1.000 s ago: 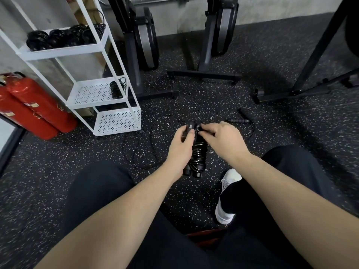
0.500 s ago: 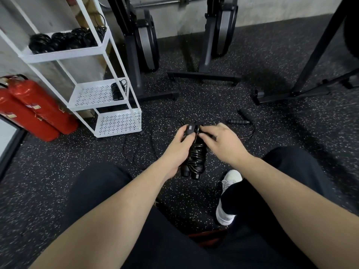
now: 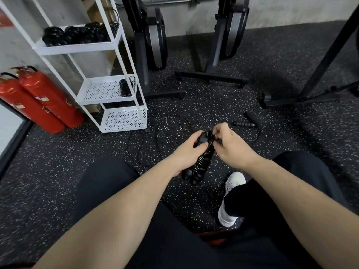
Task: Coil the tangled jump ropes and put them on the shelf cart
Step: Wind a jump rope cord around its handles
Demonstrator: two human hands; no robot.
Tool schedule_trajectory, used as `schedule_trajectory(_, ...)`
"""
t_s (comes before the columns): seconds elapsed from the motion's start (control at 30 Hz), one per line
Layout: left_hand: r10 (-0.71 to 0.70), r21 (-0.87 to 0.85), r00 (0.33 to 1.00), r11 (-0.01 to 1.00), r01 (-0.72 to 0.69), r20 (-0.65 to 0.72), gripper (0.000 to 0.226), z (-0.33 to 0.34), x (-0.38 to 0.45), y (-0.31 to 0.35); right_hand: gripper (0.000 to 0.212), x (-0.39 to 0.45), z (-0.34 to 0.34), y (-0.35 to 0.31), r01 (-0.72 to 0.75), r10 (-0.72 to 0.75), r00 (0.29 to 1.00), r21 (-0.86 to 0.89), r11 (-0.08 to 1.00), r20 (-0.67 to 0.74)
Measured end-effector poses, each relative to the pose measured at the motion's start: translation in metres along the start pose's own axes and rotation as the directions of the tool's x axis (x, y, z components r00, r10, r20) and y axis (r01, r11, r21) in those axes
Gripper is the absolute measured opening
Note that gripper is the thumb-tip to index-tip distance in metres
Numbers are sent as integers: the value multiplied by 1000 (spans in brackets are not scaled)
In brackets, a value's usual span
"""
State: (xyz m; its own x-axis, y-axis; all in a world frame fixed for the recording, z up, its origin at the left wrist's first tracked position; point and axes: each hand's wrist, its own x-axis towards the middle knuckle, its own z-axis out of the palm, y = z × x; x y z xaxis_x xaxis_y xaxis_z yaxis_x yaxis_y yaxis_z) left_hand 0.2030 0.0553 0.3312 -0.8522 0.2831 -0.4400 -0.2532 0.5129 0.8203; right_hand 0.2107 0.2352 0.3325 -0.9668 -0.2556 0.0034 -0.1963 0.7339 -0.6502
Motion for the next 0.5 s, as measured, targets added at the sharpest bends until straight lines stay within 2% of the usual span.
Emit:
schedule_trajectory(0.27, 50, 143, 998, 989, -43, -46, 48, 2, 4, -4, 19, 1, 4, 0, -109, 109, 990, -6, 994, 89)
schedule_trajectory(0.4, 96, 202, 993, 976, -80, -71, 49, 6, 5, -1, 22, 5, 14, 1, -206, 213, 977, 139, 968, -33)
schedule_trajectory(0.5, 65, 209, 991, 977, -39, -119, 54, 11, 7, -4, 15, 12, 18, 2, -243, 255, 953, 90, 966, -162)
